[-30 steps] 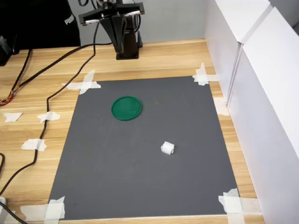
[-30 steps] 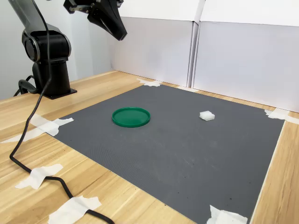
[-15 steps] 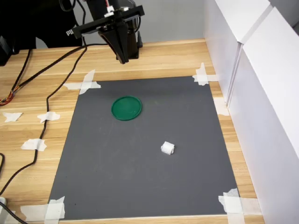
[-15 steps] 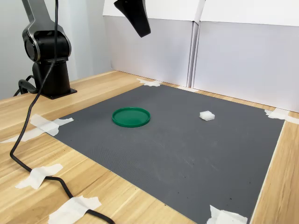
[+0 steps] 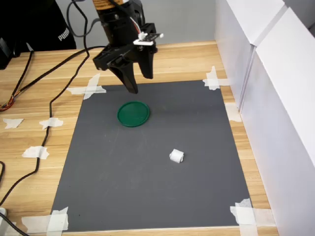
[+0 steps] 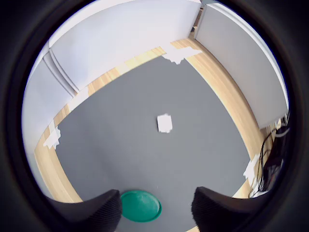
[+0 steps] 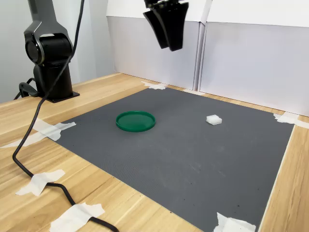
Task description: Grasp a white terminal and put it on the green lid.
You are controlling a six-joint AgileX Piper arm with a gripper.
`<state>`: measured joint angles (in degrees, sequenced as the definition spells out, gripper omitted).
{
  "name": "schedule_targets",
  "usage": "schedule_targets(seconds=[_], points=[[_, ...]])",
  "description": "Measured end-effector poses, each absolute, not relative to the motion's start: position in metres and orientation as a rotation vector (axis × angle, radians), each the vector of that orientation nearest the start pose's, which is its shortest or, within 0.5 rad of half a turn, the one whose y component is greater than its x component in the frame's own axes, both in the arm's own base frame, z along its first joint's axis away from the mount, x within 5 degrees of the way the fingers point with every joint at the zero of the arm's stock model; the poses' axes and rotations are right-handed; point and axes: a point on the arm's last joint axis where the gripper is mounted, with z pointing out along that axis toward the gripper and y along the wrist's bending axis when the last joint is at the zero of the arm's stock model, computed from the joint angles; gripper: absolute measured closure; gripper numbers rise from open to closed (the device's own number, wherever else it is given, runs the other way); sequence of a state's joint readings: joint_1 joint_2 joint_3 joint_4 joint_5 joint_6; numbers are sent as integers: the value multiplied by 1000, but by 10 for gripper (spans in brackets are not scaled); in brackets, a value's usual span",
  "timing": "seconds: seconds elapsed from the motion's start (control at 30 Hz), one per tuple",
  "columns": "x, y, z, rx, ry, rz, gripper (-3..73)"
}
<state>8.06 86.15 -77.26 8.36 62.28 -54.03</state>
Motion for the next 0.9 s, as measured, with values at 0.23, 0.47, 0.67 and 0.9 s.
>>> schedule_targets(seconds=[0.23, 0.47, 0.67, 0.9], points=[[327, 83, 322, -1408, 2262, -40, -20], [346, 107, 295, -1498, 2217, -33, -20], [364, 116, 265, -1517, 2223, -33, -12], [378, 120, 236, -1522, 2249, -31, 19]])
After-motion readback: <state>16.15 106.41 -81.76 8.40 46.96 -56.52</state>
